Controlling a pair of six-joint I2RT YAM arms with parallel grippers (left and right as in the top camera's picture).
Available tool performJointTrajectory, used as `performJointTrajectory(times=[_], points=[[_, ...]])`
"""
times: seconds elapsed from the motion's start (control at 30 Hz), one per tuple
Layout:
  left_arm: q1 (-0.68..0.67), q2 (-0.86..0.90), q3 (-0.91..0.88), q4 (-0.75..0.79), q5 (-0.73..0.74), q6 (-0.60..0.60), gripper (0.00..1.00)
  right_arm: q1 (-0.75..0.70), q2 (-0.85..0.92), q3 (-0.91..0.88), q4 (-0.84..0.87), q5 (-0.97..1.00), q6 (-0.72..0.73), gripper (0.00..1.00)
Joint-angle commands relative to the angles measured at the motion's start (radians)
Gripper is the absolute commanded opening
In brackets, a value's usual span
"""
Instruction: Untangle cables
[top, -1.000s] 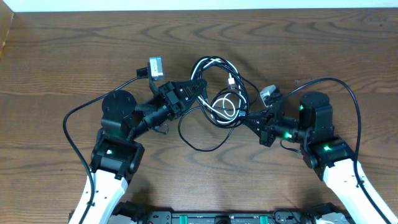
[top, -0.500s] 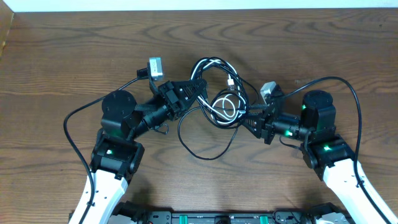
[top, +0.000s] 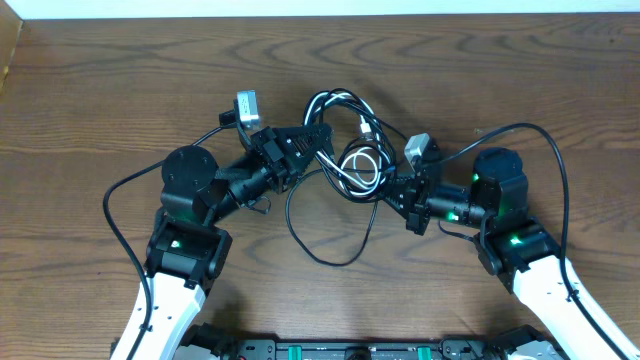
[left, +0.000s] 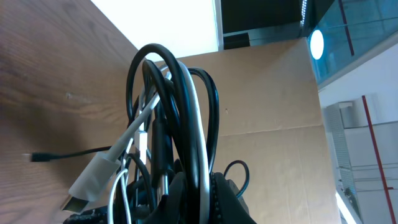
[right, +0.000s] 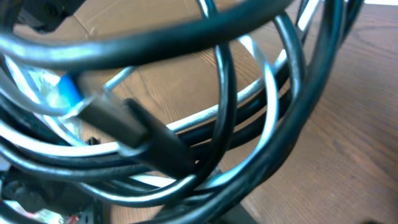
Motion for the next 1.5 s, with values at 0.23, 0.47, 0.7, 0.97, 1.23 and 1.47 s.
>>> performJointTrajectory(times=[0.23, 0.47, 0.7, 0.97, 1.23, 1.47], points=[[-0.002, -0.010, 0.029, 0.014, 0.008, -0.019, 0.07, 0.003, 0.005, 0.015, -0.052, 0.025, -0.002, 0.01], [0.015, -0.010, 0.029, 0.069, 0.009, -0.019, 0.07, -0.016, 0.005, 0.015, -0.201, 0.131, 0.014, 0.01], [0.061, -0.010, 0.029, 0.072, 0.010, -0.019, 0.07, -0.034, 0.005, 0.015, -0.280, 0.149, 0.016, 0.01], [0.072, -0.010, 0.029, 0.074, 0.009, -0.016, 0.08, -0.034, 0.005, 0.015, -0.309, 0.167, 0.017, 0.01], [0.072, -0.010, 0.029, 0.087, 0.017, 0.043, 0.08, -0.034, 0.005, 0.015, -0.341, 0.224, 0.111, 0.01], [0.071, -0.009, 0.029, 0.079, 0.081, 0.143, 0.08, -0.032, 0.005, 0.015, -0.201, 0.071, 0.190, 0.01]])
